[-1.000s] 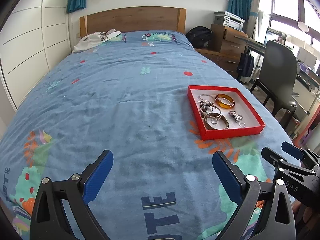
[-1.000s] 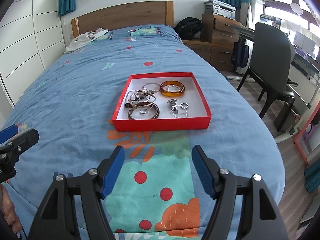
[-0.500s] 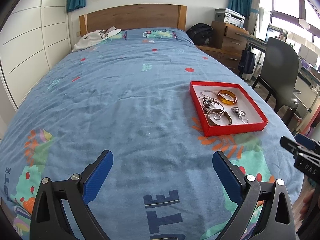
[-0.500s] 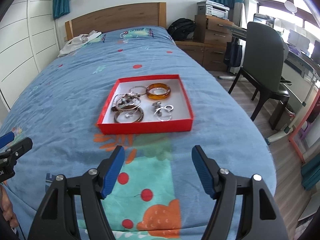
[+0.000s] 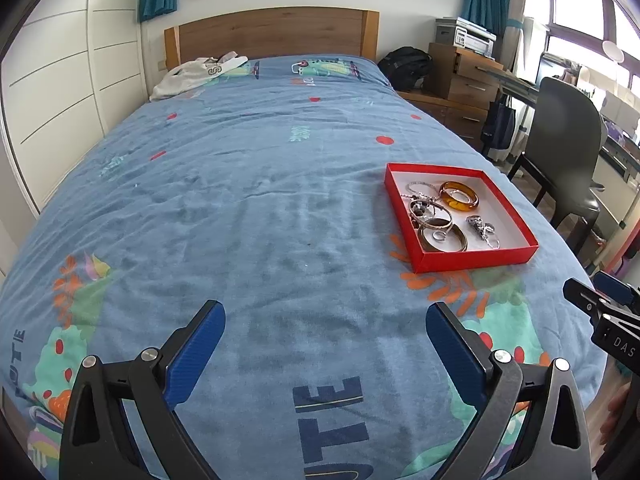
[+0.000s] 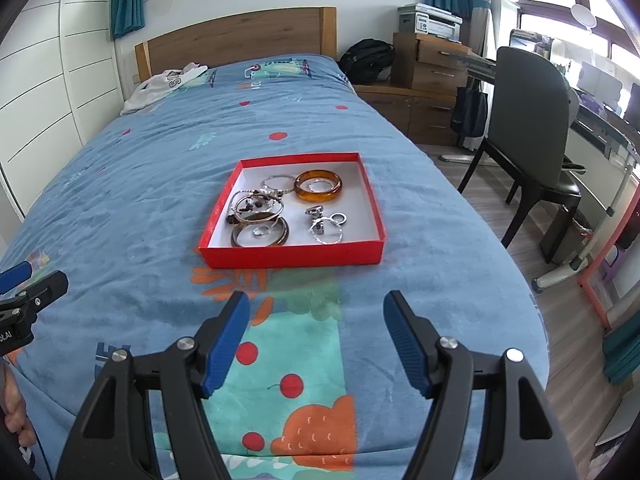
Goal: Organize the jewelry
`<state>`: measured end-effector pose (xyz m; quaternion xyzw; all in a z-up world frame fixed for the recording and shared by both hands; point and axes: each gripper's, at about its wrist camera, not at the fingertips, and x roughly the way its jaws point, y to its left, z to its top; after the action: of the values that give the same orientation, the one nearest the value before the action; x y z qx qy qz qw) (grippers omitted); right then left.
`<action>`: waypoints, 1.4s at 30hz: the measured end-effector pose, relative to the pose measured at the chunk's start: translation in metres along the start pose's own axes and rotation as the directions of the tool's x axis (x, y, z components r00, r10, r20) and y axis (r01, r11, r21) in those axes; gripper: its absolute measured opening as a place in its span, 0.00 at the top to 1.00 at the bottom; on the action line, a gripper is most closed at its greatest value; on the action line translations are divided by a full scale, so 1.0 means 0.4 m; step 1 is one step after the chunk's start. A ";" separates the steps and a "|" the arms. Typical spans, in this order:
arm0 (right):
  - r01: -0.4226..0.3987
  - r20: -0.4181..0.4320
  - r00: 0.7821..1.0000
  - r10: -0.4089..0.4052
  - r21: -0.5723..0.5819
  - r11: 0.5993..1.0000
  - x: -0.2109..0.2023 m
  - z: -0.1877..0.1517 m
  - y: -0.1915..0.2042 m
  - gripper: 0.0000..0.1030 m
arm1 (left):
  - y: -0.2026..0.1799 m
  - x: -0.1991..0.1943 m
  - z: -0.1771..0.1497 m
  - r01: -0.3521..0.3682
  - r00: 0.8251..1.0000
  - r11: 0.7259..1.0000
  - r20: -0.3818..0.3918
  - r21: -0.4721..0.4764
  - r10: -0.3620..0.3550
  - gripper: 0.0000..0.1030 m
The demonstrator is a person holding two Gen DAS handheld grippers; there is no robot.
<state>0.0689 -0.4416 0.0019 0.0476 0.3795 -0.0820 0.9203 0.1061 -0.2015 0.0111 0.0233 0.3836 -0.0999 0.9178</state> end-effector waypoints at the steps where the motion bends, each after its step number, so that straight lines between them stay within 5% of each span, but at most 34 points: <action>1: -0.001 -0.001 1.000 0.001 -0.003 1.000 0.001 0.000 0.003 0.34 | 0.000 0.000 0.000 -0.001 1.000 1.000 0.000 0.000 0.001 0.04; 42: -0.004 -0.019 1.000 0.003 -0.013 1.000 -0.003 -0.016 0.026 0.34 | 0.012 -0.014 -0.008 0.013 1.000 1.000 0.001 -0.017 -0.013 0.03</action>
<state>0.0657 -0.4301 -0.0015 0.0431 0.3886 -0.0776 0.9171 0.1010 -0.1955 0.0126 0.0130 0.3841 -0.1027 0.9175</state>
